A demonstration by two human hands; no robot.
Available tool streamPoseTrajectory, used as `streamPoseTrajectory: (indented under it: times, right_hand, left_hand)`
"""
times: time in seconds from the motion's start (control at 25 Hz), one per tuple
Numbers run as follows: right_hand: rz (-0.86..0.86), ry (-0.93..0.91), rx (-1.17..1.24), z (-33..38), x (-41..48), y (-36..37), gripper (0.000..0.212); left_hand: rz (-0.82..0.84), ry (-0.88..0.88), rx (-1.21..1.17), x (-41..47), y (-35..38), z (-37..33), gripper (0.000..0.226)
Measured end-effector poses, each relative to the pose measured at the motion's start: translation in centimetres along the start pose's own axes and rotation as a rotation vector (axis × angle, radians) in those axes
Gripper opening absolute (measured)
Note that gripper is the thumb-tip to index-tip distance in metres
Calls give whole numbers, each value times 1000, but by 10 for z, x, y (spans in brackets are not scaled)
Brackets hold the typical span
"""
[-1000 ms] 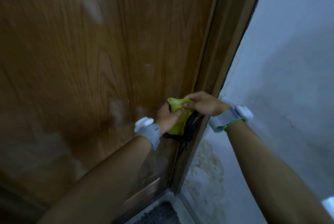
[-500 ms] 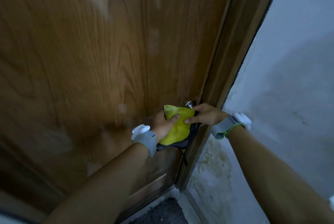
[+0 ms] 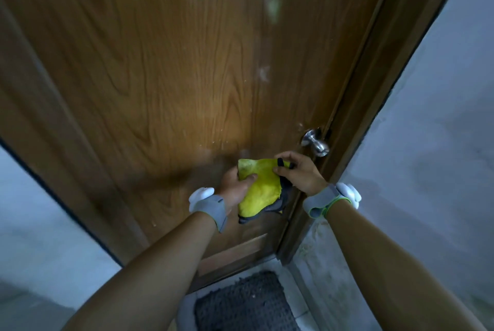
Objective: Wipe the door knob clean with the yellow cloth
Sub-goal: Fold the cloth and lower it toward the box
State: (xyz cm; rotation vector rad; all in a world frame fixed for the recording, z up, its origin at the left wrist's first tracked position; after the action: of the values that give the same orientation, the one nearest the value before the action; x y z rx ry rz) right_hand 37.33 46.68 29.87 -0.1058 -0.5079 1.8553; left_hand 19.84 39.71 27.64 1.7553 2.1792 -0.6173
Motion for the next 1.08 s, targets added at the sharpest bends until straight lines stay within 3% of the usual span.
streamPoseTrajectory:
  times: [0.24,0.4,0.6,0.76,1.08]
  right_hand:
    - [-4,30,-81,-12,-60,57,6]
    - [44,90,-45,-16,-110,106,12]
    - [149,152,49,-8,-159,182,12]
    - [235,149,1,-10,-182,242,9]
    - [404,166,-95,-29,-233,341,12]
  left_hand:
    - [-77,-106,-18,-61,-26,73,35]
    - [-105,-211,-91,-103,-49,130,36]
    - [-233,-317,-58,-142,-101,201,58]
    - [-293,-390,-83,-162,-142,237,36]
    - [-315,-606,-84,-188,-191,338,31]
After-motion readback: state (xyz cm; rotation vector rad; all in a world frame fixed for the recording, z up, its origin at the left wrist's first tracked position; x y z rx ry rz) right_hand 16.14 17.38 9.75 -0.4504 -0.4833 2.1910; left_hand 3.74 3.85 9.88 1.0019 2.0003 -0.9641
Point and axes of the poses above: each hand's wrist, its own x-axis towards the middle knuckle, its own y-axis out of the palm, z = x × y, the point moved 3 cm from there along x, towards the middle knuckle, and after that the axes turned 15 degrees about -y, right-handed, at the moved point
